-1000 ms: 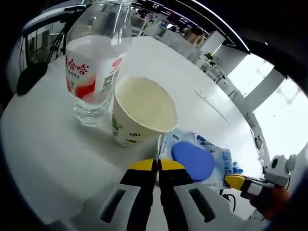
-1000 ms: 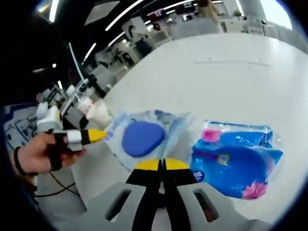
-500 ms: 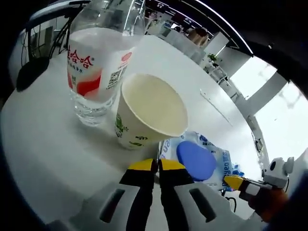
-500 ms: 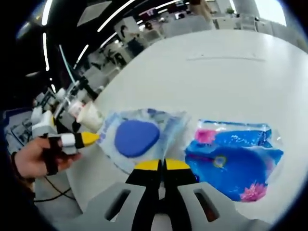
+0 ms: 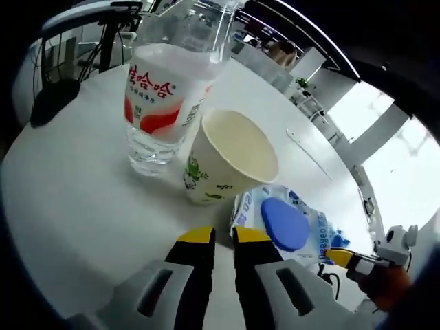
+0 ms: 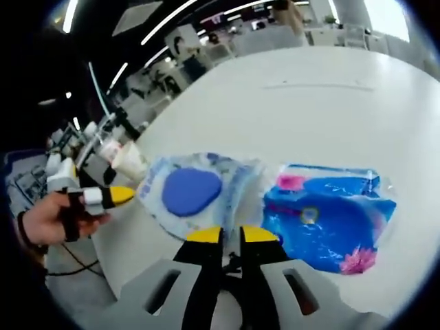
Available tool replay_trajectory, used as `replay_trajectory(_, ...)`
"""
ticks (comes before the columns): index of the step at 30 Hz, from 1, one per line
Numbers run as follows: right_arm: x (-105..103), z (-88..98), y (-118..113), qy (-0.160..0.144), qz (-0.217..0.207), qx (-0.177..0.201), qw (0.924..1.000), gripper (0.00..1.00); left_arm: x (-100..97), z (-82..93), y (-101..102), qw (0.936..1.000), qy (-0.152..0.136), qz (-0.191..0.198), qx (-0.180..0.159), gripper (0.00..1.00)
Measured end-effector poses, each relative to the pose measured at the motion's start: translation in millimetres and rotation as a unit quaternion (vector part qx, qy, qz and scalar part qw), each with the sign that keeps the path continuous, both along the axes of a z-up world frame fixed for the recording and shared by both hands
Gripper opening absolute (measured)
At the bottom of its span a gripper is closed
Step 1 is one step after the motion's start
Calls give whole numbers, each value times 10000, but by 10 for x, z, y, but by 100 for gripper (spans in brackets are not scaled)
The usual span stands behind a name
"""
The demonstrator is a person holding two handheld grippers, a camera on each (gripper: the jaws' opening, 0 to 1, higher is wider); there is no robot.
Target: Arrange the tabletop items into an orderly group along one side of the table until the central work area is clear of visible clutter.
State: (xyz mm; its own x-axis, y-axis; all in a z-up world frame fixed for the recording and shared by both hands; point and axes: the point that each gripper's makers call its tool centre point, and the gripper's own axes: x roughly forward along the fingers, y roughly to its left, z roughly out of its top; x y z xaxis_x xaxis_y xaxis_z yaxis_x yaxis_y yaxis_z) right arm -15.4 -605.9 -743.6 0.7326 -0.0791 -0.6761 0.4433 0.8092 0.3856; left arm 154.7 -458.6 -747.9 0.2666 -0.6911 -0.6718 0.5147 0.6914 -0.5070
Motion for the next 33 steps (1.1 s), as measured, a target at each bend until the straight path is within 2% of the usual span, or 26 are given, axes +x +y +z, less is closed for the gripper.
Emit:
replay_trajectory(8,-303,18,-8,29,54,-221,9997,6,-82,-1,190,9992,-232,-304,116,7)
replay_trajectory(12,-480,-26,-27,100,-37,-222,9997,6,-192,-14,259,9987,-251,-420,167,7)
replay_trajectory(16,-617,-49,-45,124,-172,-229,9995,6,-360,-31,231,9975,-236,-633,201,7)
replay_trajectory(21,-792,-37,-177,158,-449,-356,9982,6,-540,-32,170,9963,-194,-816,188,7)
replay_trajectory(22,-832,-35,-229,215,-501,-480,9974,6,-564,-27,159,9958,-218,-864,190,8)
replay_trajectory(26,-1024,-28,-472,319,-983,-642,9926,8,-695,11,114,9919,-357,-1200,204,8)
replay_trajectory(33,-1167,-75,-760,389,-1509,-568,9861,12,-959,18,47,9859,-372,-1616,229,9)
